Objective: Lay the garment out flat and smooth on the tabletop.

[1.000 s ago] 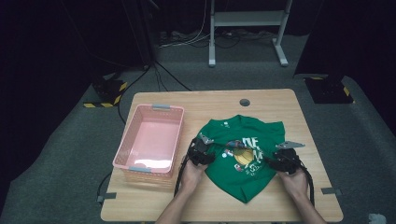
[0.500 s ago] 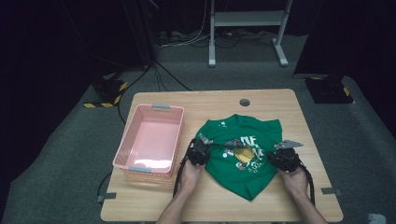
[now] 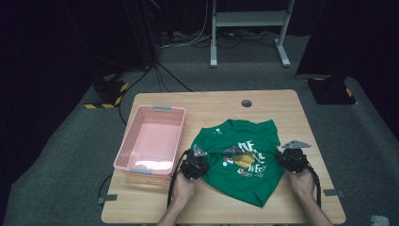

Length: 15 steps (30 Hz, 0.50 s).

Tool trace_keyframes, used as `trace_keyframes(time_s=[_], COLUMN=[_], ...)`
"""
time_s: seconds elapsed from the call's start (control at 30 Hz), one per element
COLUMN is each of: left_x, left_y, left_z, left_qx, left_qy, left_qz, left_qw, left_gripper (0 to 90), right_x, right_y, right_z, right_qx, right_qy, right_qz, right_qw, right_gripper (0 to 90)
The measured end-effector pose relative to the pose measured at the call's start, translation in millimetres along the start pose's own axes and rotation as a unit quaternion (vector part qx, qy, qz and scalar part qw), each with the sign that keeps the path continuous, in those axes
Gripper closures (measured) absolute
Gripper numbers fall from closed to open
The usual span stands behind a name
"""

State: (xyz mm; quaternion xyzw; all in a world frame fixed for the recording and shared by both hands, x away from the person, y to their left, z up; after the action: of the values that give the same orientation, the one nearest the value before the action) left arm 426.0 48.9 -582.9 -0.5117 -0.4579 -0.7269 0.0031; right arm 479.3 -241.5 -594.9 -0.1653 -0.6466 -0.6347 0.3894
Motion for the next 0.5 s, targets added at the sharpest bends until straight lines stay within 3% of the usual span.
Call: trace_keyframes(time_s=[0.1, 0.23, 0.37, 0.5], left_x=[-3.6, -7.8, -14.6, -25.4], left_y=[7.5, 23.4, 35.3, 37.5], left_z=[6.9, 18.9, 31.1, 46.2], left_qx=[0.014, 0.025, 0.032, 0.075], left_qy=[0.016, 0.055, 0.084, 0.092], left_qz=[-0.008, -0.028, -0.028, -0.016], left_qw=[0.9997, 0.9978, 0.9956, 0.9928], left_gripper=[65.9, 52.5, 46.2, 43.4], right_x=[3.7, 5.6, 4.2, -0.4], right_y=[2.2, -0.3, -6.4, -13.2], right_z=[12.3, 25.4, 32.4, 31.7], right_qx=[0.0, -0.001, 0.0, 0.004], right_qy=[0.022, 0.043, 0.053, 0.047], right_qz=[-0.004, -0.003, 0.007, 0.02], right_qw=[0.9998, 0.9991, 0.9986, 0.9987], right_gripper=[73.4, 66.3, 62.1, 61.0])
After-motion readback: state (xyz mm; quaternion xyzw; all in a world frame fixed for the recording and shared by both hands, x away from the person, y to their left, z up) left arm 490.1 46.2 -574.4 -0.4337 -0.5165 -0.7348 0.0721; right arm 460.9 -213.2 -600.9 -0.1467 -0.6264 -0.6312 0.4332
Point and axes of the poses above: each handheld gripper's, and its own axes: x roughly backward along the jaws, y roughly out of its top, z roughly to its left, the point moved 10 cm from there along -x, roughly forward along the jaws, and after that the axes turned 14 degrees about -x, right-handed, at the moved point
